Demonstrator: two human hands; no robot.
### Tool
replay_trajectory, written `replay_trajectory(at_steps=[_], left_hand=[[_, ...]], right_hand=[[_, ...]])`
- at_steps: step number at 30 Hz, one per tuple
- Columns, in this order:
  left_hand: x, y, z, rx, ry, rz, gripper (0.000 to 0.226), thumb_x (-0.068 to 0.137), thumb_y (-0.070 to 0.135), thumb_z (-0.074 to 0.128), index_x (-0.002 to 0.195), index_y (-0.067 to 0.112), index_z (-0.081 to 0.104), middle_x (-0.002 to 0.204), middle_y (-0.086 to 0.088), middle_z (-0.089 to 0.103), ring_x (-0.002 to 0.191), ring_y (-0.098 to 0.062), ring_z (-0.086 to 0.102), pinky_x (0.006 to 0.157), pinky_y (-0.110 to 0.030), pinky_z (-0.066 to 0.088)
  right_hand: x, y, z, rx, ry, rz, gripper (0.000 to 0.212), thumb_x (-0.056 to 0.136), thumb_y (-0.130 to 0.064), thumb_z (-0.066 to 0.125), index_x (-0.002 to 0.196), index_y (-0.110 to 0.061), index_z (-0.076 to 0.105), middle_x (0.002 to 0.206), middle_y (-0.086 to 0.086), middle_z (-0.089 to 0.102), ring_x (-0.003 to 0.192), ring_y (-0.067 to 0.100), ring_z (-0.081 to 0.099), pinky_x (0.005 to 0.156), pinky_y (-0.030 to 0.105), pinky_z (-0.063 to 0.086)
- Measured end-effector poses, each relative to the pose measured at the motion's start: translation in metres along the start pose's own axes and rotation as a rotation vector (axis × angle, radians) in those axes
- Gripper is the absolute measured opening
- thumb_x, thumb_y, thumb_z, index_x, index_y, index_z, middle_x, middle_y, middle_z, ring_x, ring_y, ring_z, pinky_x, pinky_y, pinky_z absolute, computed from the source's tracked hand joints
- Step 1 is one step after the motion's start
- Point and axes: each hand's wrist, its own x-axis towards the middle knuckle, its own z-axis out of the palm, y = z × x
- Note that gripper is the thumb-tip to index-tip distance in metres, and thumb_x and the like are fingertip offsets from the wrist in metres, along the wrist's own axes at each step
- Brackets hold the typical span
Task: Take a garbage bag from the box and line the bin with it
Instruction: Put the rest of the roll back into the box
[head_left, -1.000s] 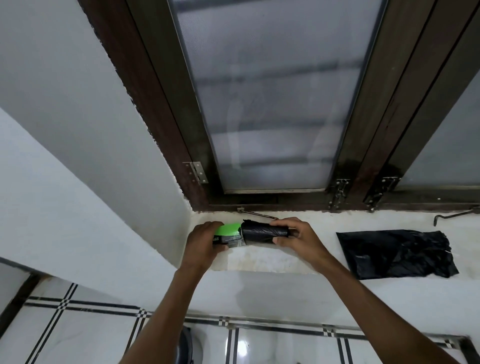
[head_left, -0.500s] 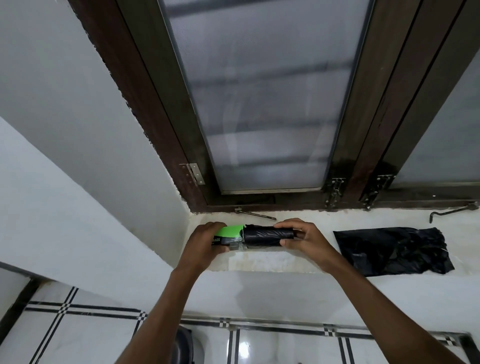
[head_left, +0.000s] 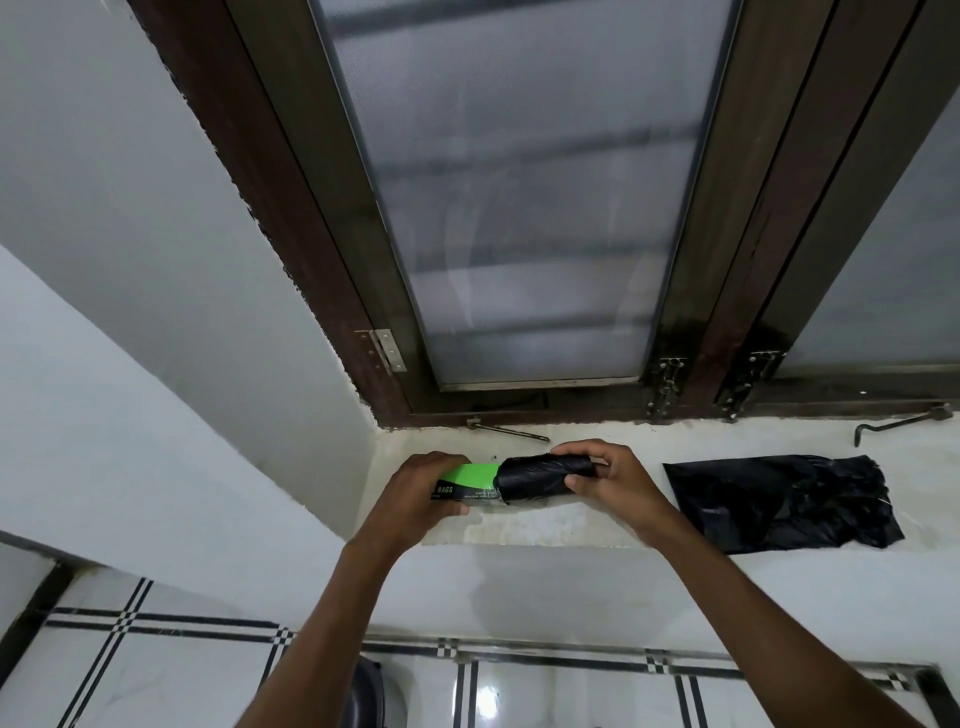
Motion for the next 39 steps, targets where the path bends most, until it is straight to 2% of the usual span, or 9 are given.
replay_trajectory(at_steps=[4,9,14,18,22,27,30,35,39], left_hand=[[0.002,0.002,0.001,0.02,0.011,-0.003,0.053,0.074,0.025,0.082,0.122,0.022,0.063,0.118,0.003,0.067,0.106,-0.019,0.054,0.084,-0.027,0.042],[0.002,0.003,0.001,0.011,0.006,-0.002,0.05,0.08,0.024,0.077,0.126,0.021,0.06,0.121,0.001,0.065,0.106,-0.018,0.052,0.083,-0.025,0.04],[0.004,0.008,0.003,-0.002,0.039,-0.021,0.049,0.079,0.025,0.077,0.125,0.022,0.06,0.116,0.002,0.065,0.103,-0.017,0.051,0.082,-0.028,0.042],[0.008,0.015,0.011,0.027,0.047,-0.01,0.053,0.076,0.026,0.079,0.125,0.022,0.06,0.119,0.001,0.065,0.107,-0.02,0.054,0.086,-0.029,0.043],[0.008,0.014,0.015,0.067,0.057,-0.023,0.056,0.074,0.028,0.08,0.126,0.021,0.06,0.123,0.0,0.066,0.11,-0.022,0.055,0.091,-0.033,0.045],[0.01,0.014,0.018,0.071,0.078,-0.027,0.057,0.073,0.028,0.081,0.126,0.02,0.061,0.122,-0.002,0.067,0.11,-0.025,0.056,0.092,-0.035,0.046],[0.007,0.012,0.019,0.052,0.121,-0.038,0.056,0.073,0.026,0.081,0.125,0.017,0.062,0.12,-0.004,0.067,0.108,-0.026,0.057,0.091,-0.034,0.047],[0.004,0.01,0.021,0.037,0.146,-0.029,0.054,0.075,0.025,0.08,0.125,0.016,0.061,0.121,-0.004,0.067,0.109,-0.026,0.057,0.092,-0.035,0.046],[0.002,0.005,0.018,0.015,0.156,-0.028,0.053,0.078,0.024,0.078,0.127,0.015,0.059,0.124,-0.004,0.065,0.111,-0.026,0.055,0.092,-0.031,0.042]], right_hand=[[0.001,0.006,0.02,-0.184,0.096,-0.094,0.041,0.079,0.009,0.072,0.107,-0.022,0.074,0.113,-0.002,0.065,0.108,0.017,0.064,0.096,0.029,0.053],[-0.001,0.007,0.035,-0.197,0.116,-0.085,0.042,0.079,0.007,0.072,0.109,-0.023,0.07,0.116,0.001,0.065,0.109,0.018,0.063,0.099,0.037,0.054],[-0.003,-0.004,0.052,-0.198,0.302,-0.084,0.048,0.072,-0.002,0.083,0.102,-0.025,0.054,0.105,-0.005,0.067,0.099,0.013,0.066,0.085,0.028,0.056],[-0.005,0.002,0.079,-0.216,0.338,-0.094,0.04,0.072,-0.002,0.082,0.103,-0.021,0.066,0.102,-0.003,0.07,0.096,0.015,0.068,0.087,0.034,0.058],[-0.003,0.008,0.087,-0.15,0.408,-0.058,0.037,0.079,-0.002,0.076,0.108,-0.023,0.068,0.113,0.001,0.051,0.099,0.017,0.065,0.091,0.033,0.058],[-0.008,0.003,0.099,0.022,0.259,0.054,0.041,0.091,0.006,0.049,0.119,-0.024,0.046,0.11,0.006,0.07,0.099,0.016,0.068,0.069,0.017,0.054],[-0.009,-0.005,0.092,-0.074,0.158,0.024,0.035,0.094,0.006,0.05,0.114,-0.023,0.051,0.106,0.0,0.069,0.095,0.008,0.067,0.071,0.015,0.054],[-0.006,-0.005,0.06,-0.38,0.49,-0.027,0.03,0.092,-0.004,0.057,0.119,-0.016,0.064,0.115,0.003,0.068,0.096,0.015,0.062,0.083,0.024,0.049],[0.001,-0.001,0.05,-0.431,0.315,0.172,0.037,0.096,-0.026,0.059,0.13,-0.013,0.061,0.124,0.003,0.065,0.109,0.022,0.064,0.091,0.025,0.046]])
